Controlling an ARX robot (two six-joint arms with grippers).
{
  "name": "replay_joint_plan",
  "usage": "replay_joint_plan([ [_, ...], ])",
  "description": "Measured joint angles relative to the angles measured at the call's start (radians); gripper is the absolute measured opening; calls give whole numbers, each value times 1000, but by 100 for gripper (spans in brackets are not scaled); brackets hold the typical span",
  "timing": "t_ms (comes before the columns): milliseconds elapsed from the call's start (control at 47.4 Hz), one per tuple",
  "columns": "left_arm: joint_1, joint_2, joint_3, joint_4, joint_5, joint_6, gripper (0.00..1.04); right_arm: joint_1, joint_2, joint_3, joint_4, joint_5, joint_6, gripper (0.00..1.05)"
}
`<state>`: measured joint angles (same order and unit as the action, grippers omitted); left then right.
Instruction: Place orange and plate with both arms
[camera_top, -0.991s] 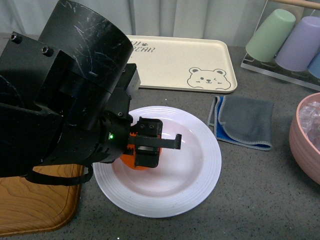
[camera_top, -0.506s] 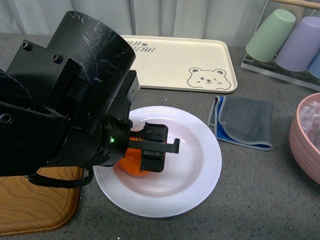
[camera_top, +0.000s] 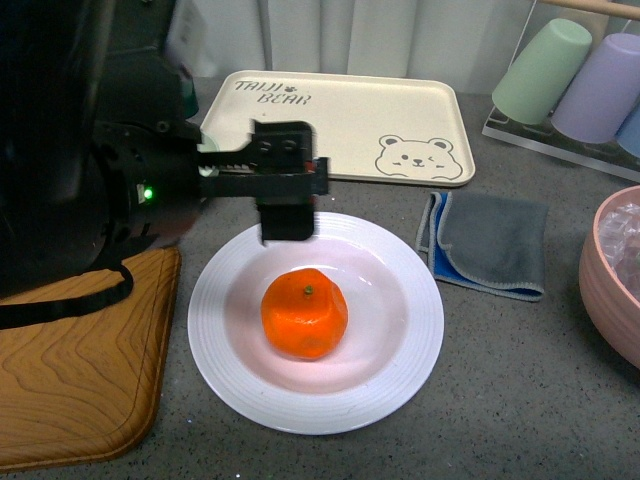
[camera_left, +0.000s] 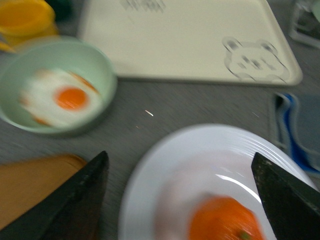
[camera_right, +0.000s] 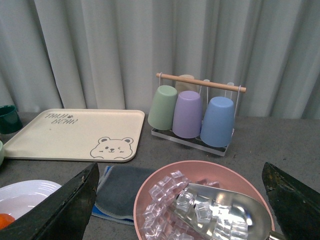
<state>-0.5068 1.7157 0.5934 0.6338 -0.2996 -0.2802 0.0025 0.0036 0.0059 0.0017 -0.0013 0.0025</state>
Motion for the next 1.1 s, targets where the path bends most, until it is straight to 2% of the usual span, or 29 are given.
replay_joint_plan([
  [21,9,11,-62,166,-73,50,81,0,0,0,0,-1,0,95],
  [84,37,9,-167,401,-116,132,72,0,0,0,0,-1,0,95],
  [148,72,-27,-237,560,-116,185,63,0,0,0,0,1,0,95],
  [232,117,-114,-296,650,-86,224,50,0,0,0,0,1,0,95],
  [464,210,-296,-428,598,13,260,16,0,0,0,0,0,0,95],
  [548,246,-391,-455,518,45,261,4,0,0,0,0,0,0,95],
  [633,286,-553,-483,402,94,269,4,0,0,0,0,0,0,95],
  [1097,401,-913,-569,132,198,272,4,0,0,0,0,0,0,95],
])
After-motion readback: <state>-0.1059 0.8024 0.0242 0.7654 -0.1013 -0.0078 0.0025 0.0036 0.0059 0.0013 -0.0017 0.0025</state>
